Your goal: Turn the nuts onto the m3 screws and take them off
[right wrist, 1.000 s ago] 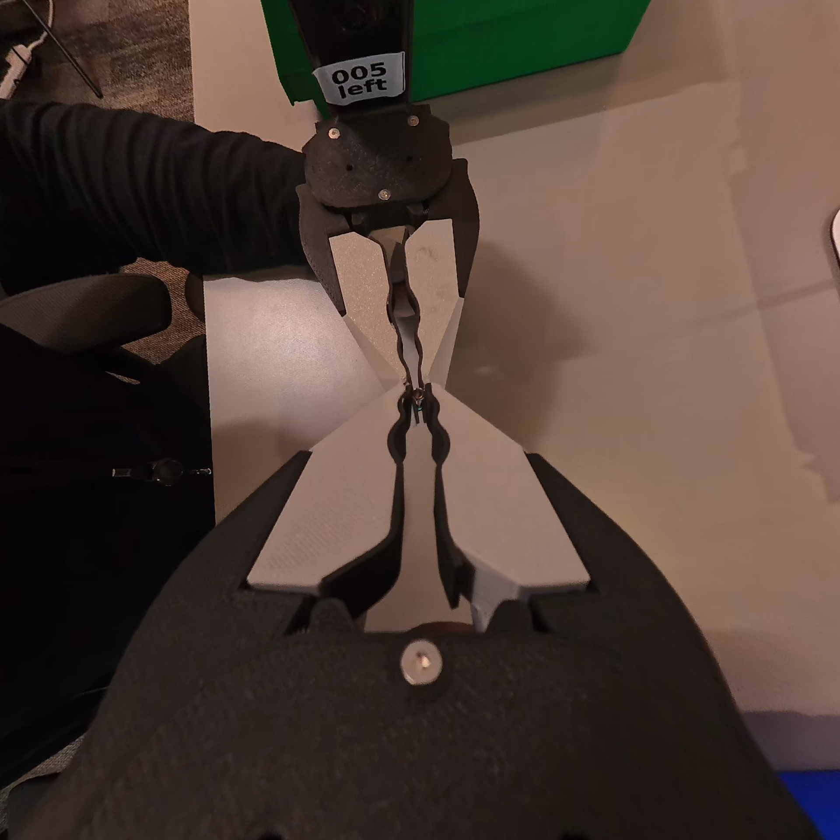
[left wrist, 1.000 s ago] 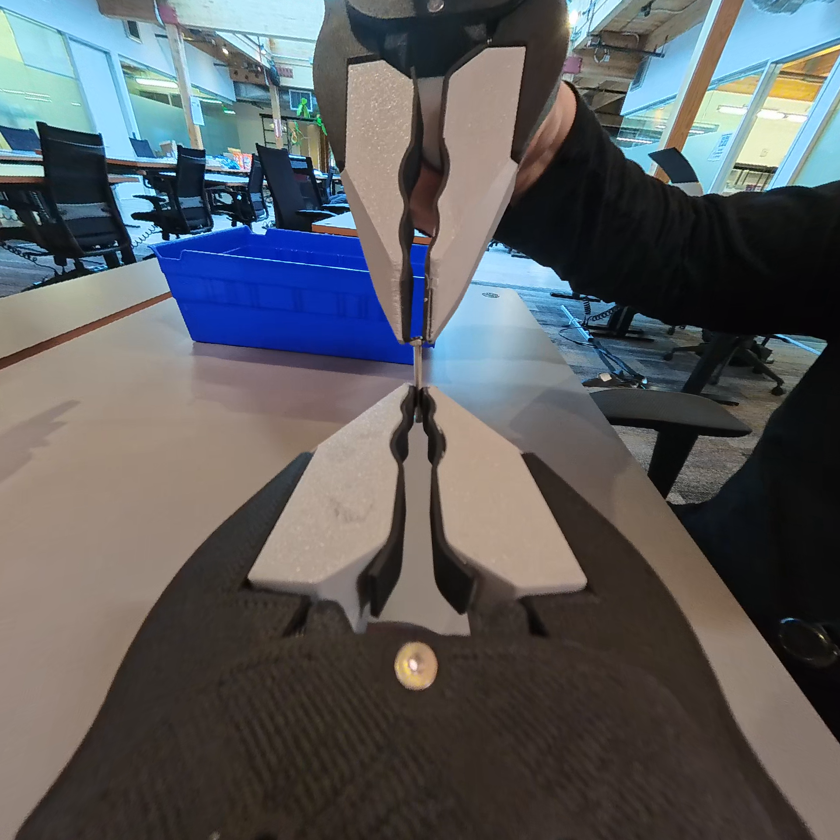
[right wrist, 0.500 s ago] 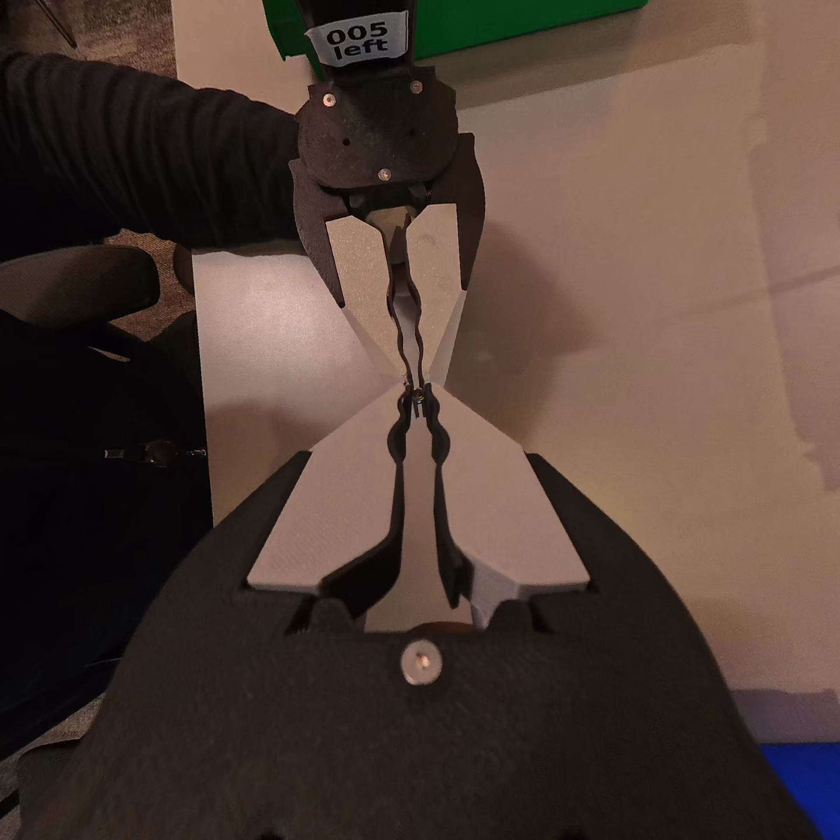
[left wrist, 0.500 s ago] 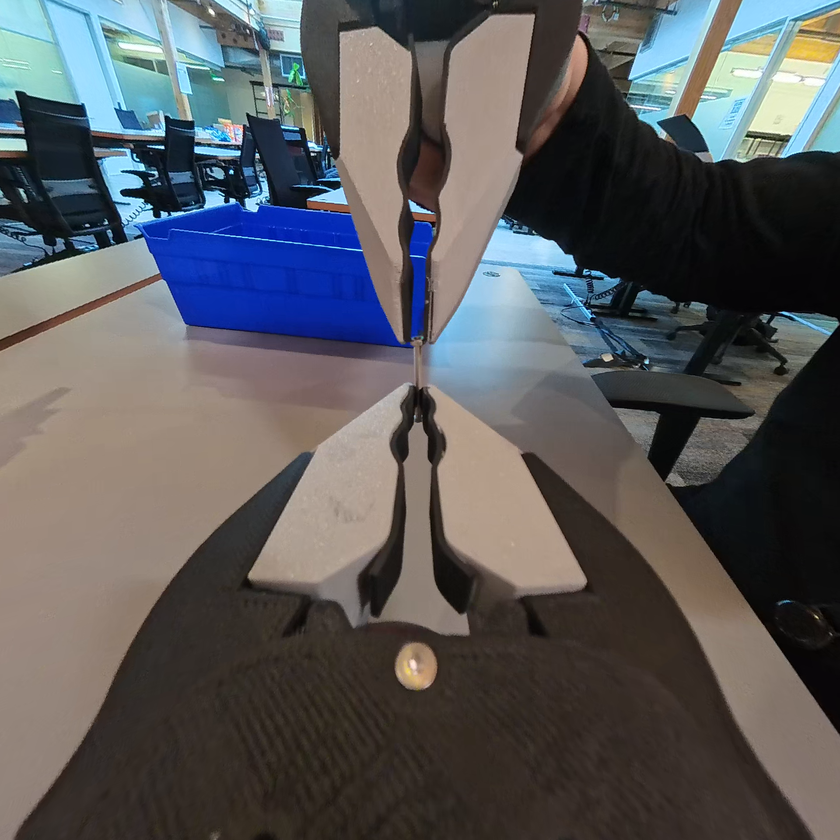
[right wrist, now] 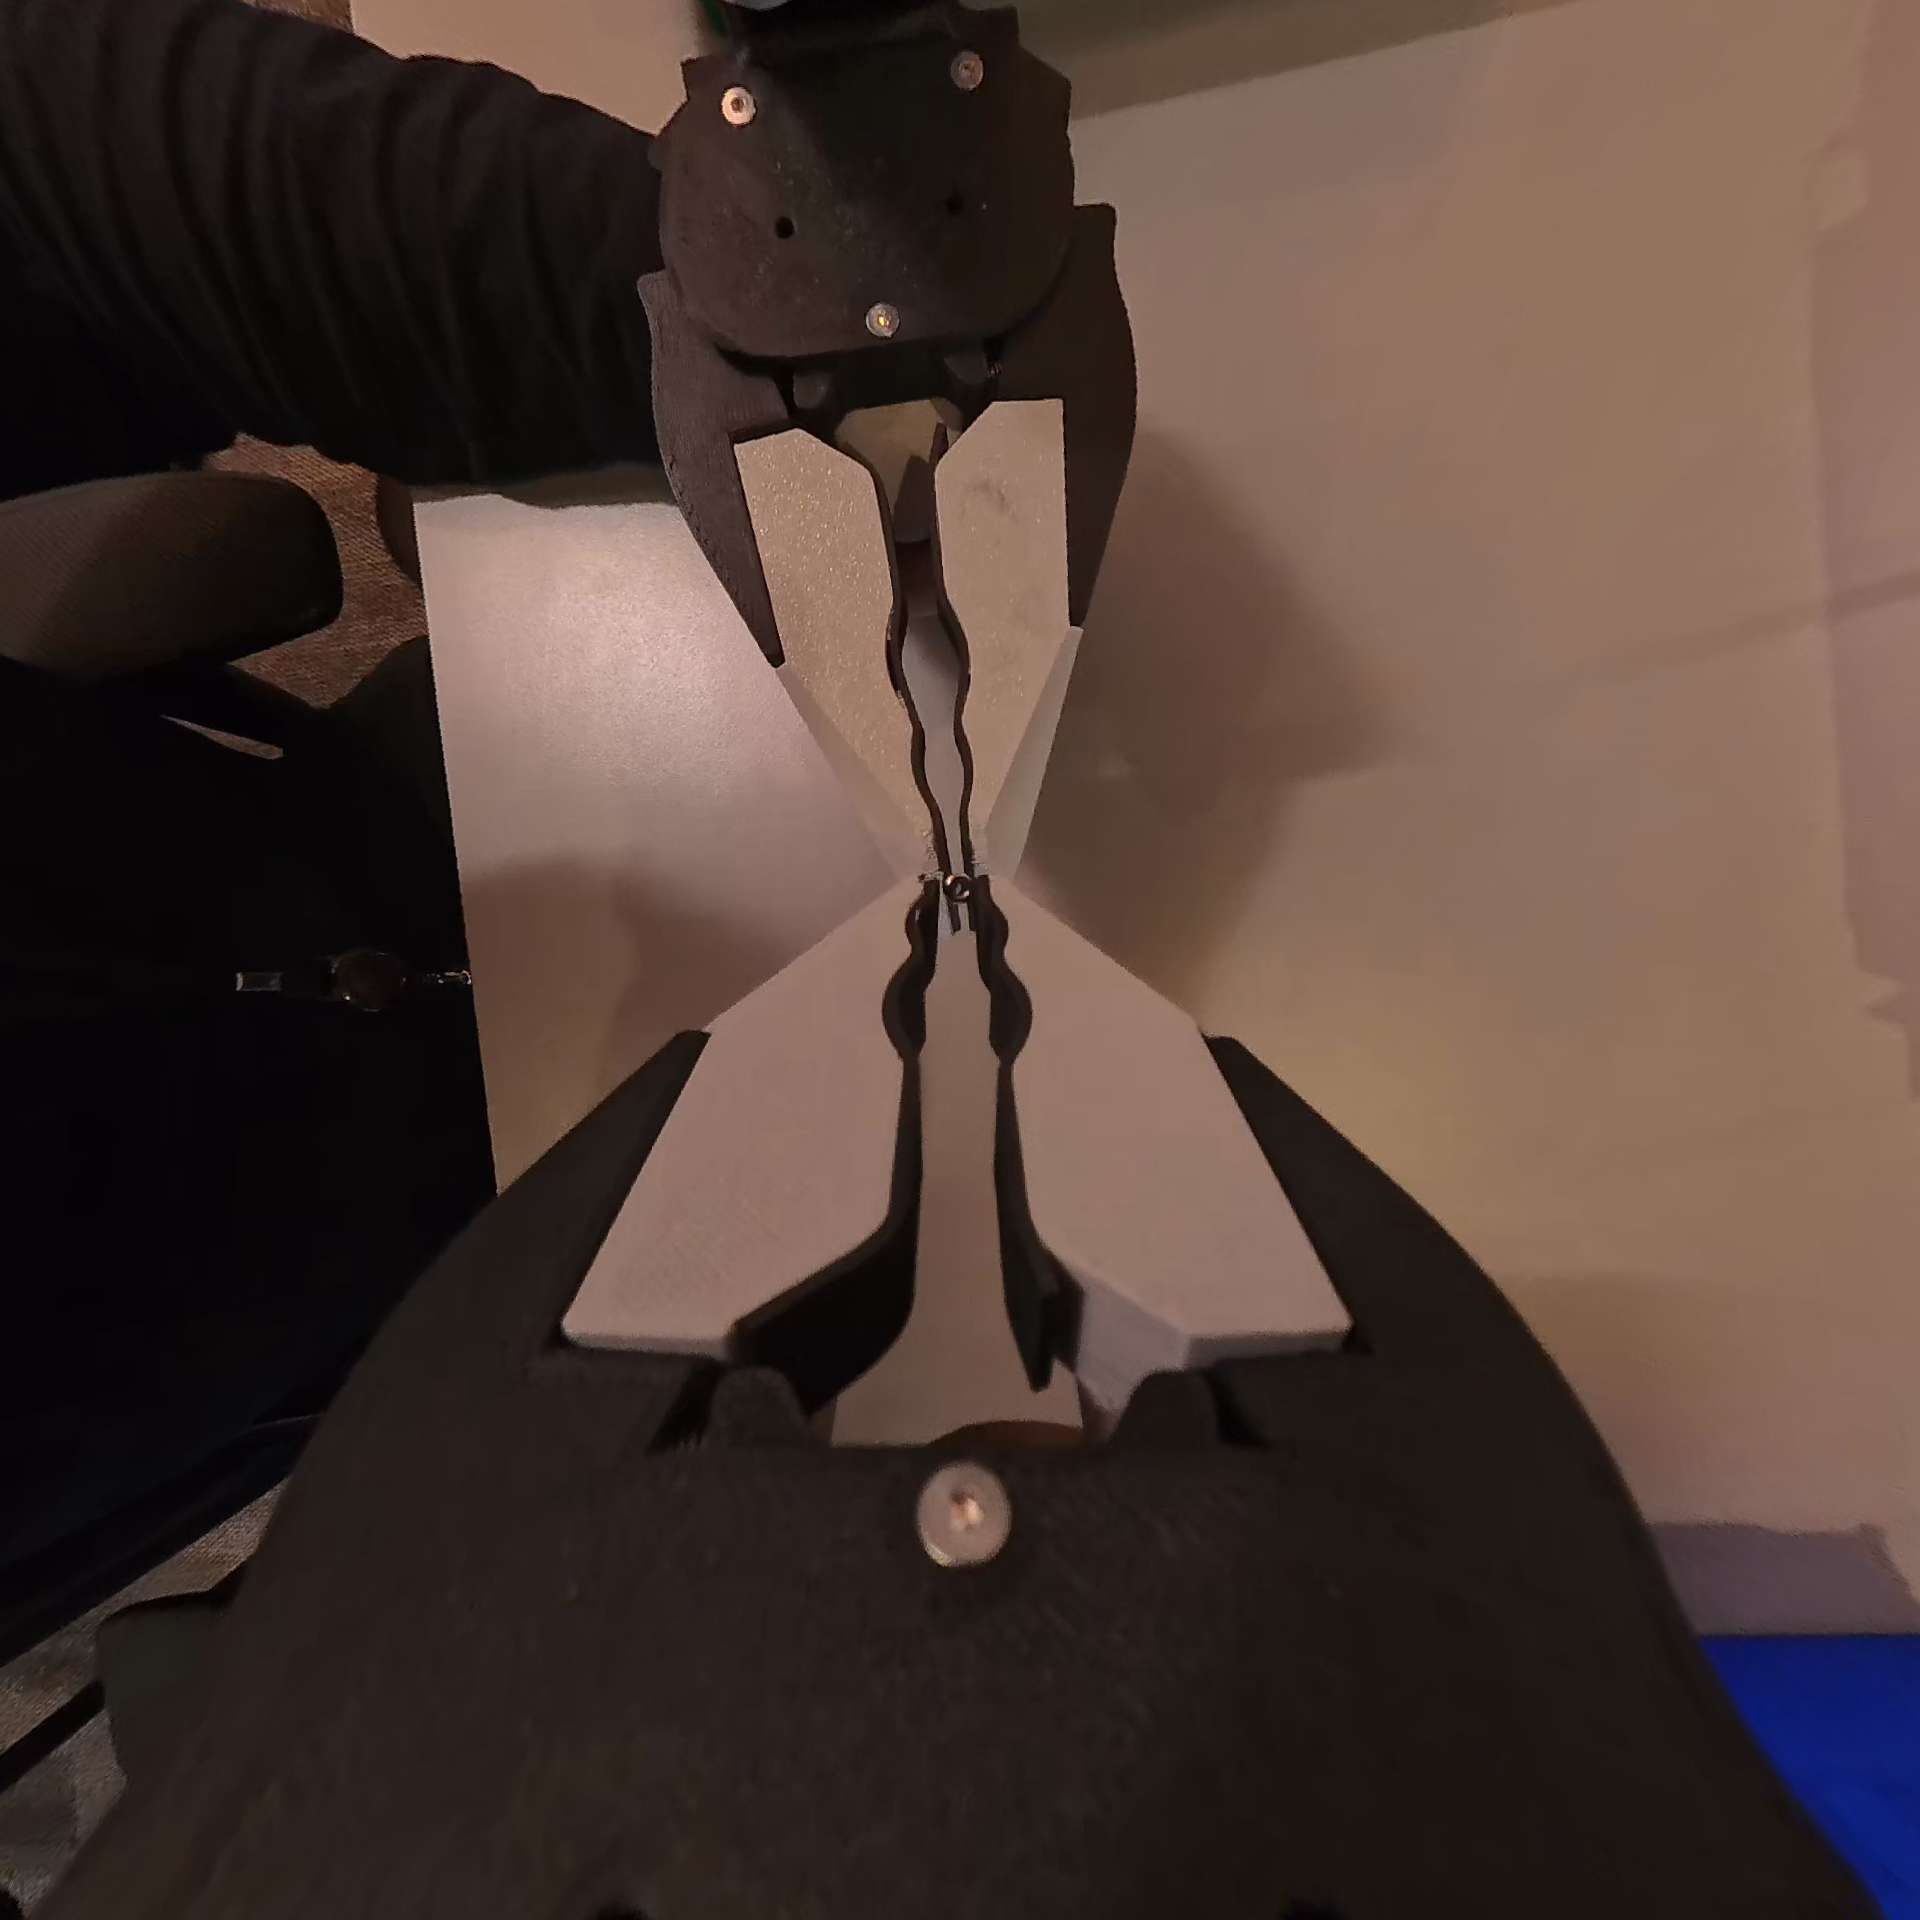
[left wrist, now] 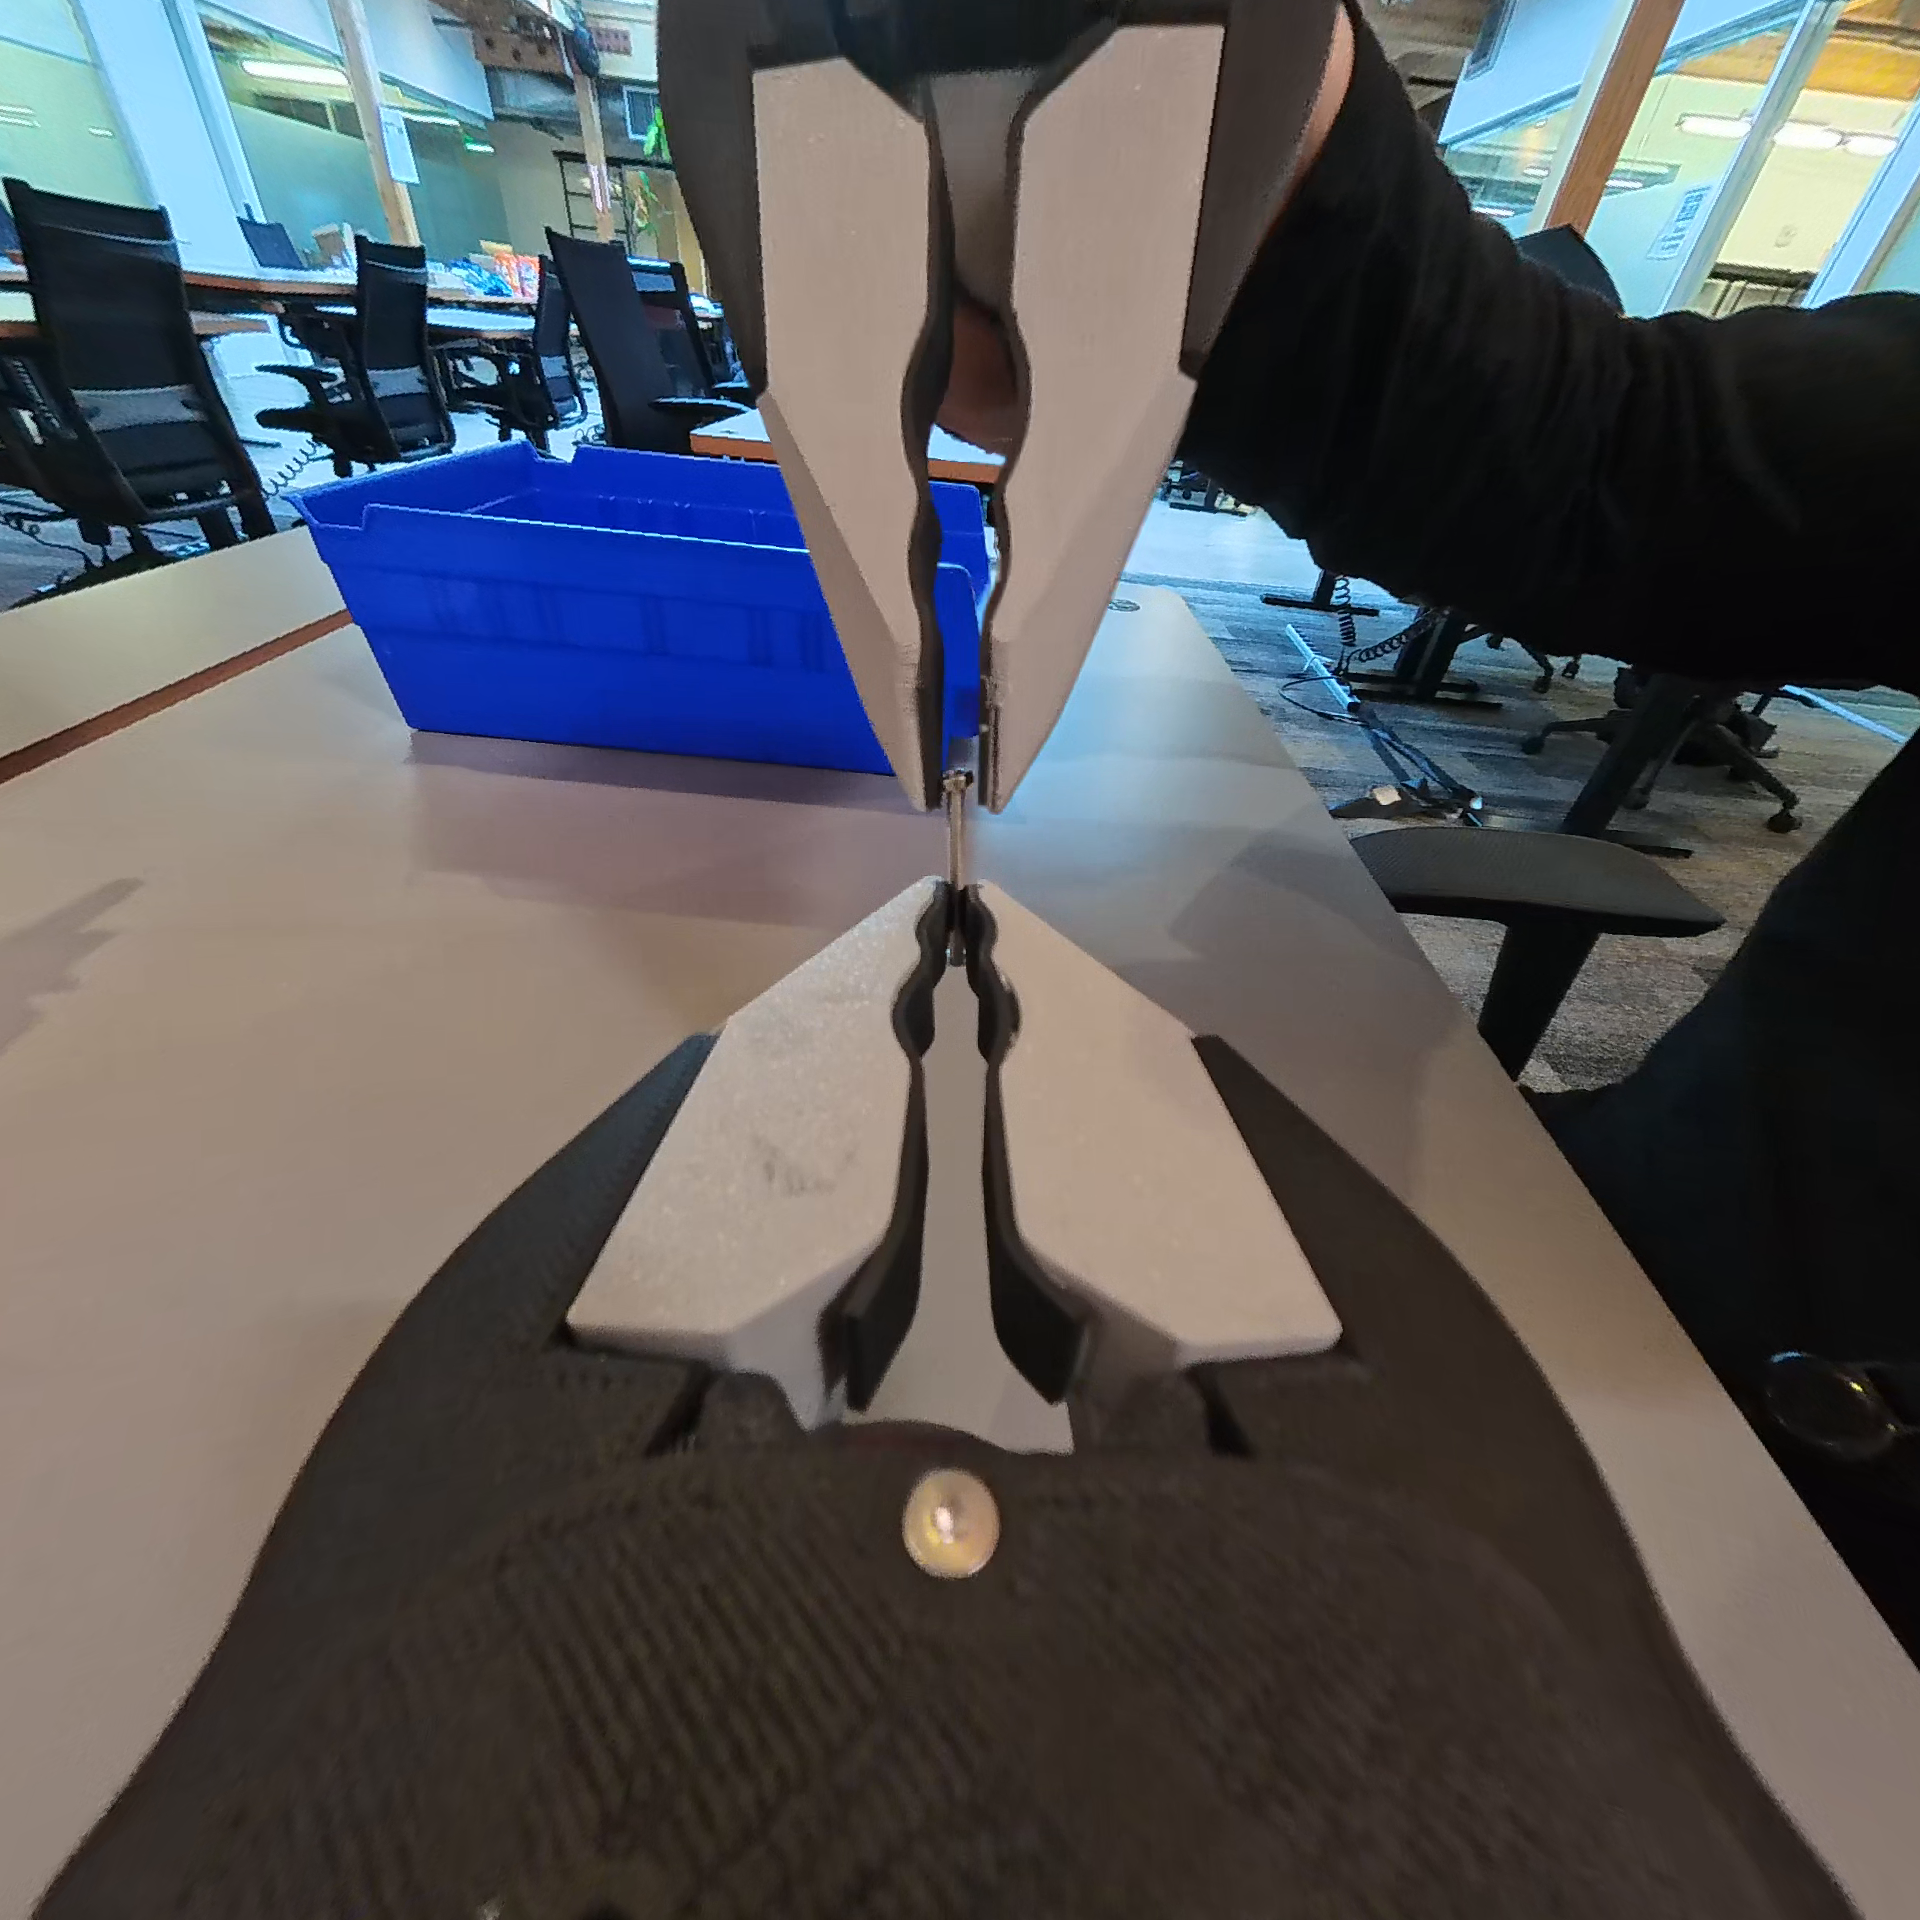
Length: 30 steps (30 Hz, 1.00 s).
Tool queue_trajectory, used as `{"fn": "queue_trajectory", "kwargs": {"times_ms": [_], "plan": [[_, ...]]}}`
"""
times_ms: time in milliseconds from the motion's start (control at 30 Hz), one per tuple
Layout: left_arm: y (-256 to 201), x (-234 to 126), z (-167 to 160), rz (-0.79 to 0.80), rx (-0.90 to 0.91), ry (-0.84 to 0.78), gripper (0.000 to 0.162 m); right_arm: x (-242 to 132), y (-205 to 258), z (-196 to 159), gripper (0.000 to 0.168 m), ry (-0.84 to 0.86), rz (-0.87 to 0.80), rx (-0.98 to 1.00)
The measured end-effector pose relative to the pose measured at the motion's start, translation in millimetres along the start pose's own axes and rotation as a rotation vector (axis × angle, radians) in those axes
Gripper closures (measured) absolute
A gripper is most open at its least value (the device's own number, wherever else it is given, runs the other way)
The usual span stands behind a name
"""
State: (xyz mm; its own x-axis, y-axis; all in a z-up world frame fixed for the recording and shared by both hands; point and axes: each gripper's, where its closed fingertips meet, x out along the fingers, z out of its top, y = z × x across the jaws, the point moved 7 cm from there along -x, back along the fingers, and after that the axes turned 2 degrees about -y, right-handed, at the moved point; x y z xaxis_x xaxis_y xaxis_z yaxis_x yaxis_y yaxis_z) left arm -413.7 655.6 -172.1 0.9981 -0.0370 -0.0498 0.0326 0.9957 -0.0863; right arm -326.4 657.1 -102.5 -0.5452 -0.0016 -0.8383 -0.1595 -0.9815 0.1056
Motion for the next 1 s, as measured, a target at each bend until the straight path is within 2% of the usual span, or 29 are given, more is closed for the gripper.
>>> {"fn": "queue_trajectory", "kwargs": {"times_ms": [167, 533, 633, 767, 900, 1000], "plan": [[0, 0, 0, -0.001, -0.002, -0.001, 0.162, 0, 1, 1, 0.162, -0.008, 0.007, -0.002], [0, 0, 1, -0.009, -0.002, -0.013, 0.162, -9, 3, 2, 0.144, -0.066, 0.018, 0.001], [0, -1, 2, -0.013, -0.001, -0.025, 0.162, -22, 6, 1, 0.141, -0.184, 0.022, -0.004], [-3, -2, 4, -0.029, 0.010, -0.056, 0.162, -36, 14, -6, 0.133, -0.479, 0.046, -0.007], [-8, -3, 6, -0.064, 0.023, -0.080, 0.162, -27, 21, -24, 0.122, -0.670, 0.025, -0.026], [-11, -3, 6, -0.095, 0.030, -0.090, 0.162, -18, 21, -33, 0.121, -0.784, 0.002, -0.037]]}}
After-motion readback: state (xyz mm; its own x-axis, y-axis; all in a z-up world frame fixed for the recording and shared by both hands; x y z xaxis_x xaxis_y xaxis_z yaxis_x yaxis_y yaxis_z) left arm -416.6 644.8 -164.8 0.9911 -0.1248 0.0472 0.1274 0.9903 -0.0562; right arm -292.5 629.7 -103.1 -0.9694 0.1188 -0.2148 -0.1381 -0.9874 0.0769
